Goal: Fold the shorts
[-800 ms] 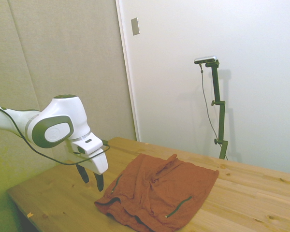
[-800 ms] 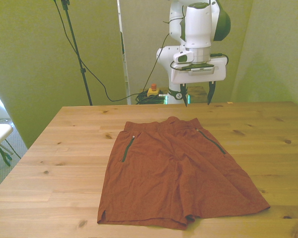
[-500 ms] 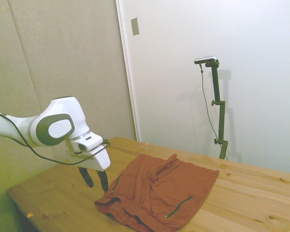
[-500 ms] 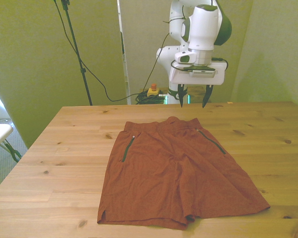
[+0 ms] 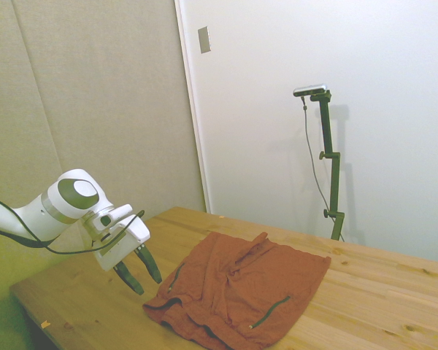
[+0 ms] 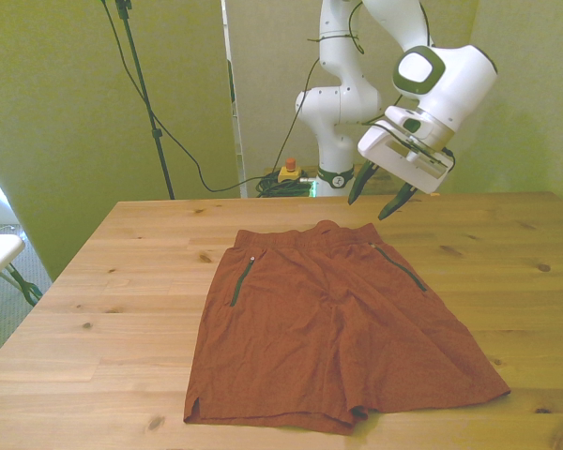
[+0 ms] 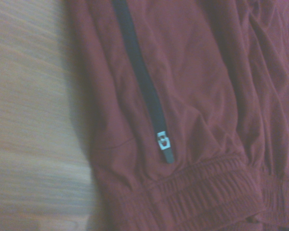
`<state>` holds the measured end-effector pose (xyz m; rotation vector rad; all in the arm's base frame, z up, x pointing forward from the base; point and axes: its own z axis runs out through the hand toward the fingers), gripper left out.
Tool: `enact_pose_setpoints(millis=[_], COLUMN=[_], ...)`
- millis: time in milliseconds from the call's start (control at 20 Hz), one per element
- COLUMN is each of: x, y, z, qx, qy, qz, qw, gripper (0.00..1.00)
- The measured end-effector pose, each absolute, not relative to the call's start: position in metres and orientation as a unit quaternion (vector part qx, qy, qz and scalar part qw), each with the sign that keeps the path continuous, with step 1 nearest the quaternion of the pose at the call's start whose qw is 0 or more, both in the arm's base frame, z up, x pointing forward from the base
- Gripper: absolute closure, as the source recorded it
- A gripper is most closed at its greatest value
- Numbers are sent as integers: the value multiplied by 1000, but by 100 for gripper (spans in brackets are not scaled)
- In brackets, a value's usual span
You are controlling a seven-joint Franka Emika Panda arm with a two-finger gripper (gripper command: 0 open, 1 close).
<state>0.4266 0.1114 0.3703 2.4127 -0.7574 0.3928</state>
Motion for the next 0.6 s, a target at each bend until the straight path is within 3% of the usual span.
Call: enact_pose_setpoints(millis=[600], x=[418], y=[118], z=[336], qx=[889], qy=[-262], qz=[134], qw=[352], gripper=[0])
